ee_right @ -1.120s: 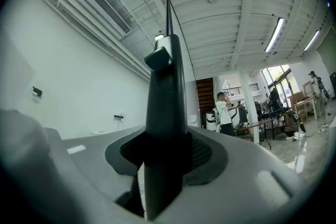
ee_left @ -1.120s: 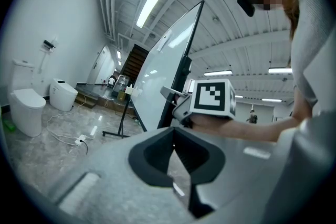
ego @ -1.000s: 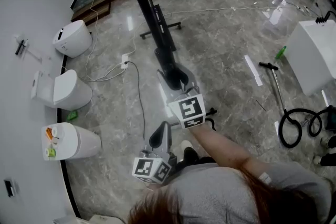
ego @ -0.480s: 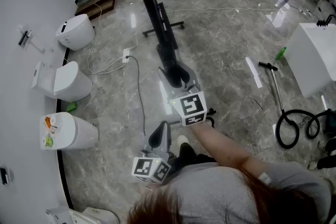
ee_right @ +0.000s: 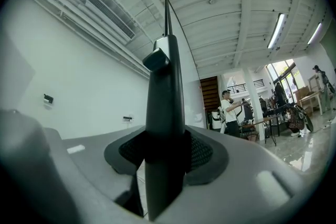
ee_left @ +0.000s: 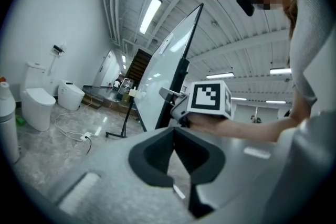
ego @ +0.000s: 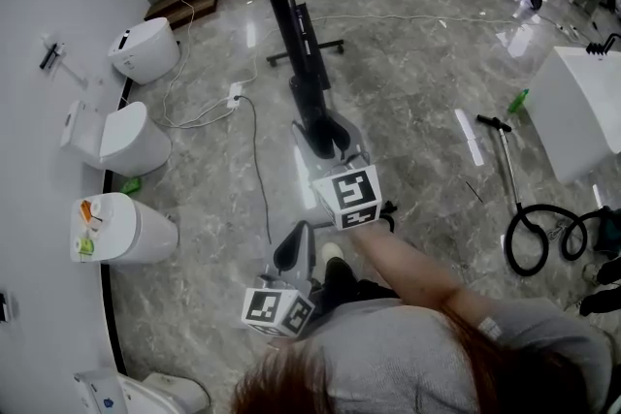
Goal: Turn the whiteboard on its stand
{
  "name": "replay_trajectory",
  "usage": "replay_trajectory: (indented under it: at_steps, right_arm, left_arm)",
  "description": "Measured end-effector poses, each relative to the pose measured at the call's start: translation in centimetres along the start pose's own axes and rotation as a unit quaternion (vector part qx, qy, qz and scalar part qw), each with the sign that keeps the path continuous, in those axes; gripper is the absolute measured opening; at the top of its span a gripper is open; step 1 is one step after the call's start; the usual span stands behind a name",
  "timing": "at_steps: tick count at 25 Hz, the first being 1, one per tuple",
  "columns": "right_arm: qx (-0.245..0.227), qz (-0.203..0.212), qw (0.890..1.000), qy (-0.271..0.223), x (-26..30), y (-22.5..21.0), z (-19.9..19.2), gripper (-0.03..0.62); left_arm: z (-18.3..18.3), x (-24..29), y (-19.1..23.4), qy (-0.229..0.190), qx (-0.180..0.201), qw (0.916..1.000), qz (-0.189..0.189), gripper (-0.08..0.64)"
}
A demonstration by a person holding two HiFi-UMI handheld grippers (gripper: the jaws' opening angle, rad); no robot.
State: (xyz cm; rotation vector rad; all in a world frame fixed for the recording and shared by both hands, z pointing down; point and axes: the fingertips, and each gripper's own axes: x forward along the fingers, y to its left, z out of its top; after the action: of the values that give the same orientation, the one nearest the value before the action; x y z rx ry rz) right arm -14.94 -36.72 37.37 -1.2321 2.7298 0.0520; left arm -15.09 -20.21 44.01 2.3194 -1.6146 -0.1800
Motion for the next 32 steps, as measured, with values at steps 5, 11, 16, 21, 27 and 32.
replay_trajectory:
  at_steps: [5,11,16,21,27,32]
  right_arm:
    - [-0.001,0.008,1.0,-0.002,-1.5,0.5,0.1,0.181]
    - [0.0,0.015,1.0,-0.008,-3.3,1.1,0.4,0.184]
    - [0.001,0.018,1.0,-0.009,-4.2,1.9,0.5,0.186]
    - [0.003,0.019,1.0,-0.015,-5.3,2.5,0.4,0.186]
    - [0.002,0.015,1.0,-0.015,-6.0,2.6,0.6,0.179]
    - [-0.002,0.002,1.0,-0.016,-6.9,2.6,0.9,0.167]
  left_arm:
    - [-0.6,-0.6,-1.3,-0.002,-0.005,1.0,0.001,-0.005]
    - [-1.5,-1.6,-2.8,0.0,-0.008,1.0,0.001,-0.005]
    - [-1.8,-2.5,-3.1,0.0,-0.012,0.9999,0.003,-0.005]
    - [-2.0,-3.0,-3.5,0.0,-0.006,1.0,-0.003,-0.005]
    - [-1.7,-4.1,-3.5,0.002,-0.002,1.0,-0.005,-0.005]
    - [-1.9,-6.6,-3.2,0.005,-0.011,0.9999,0.008,-0.005]
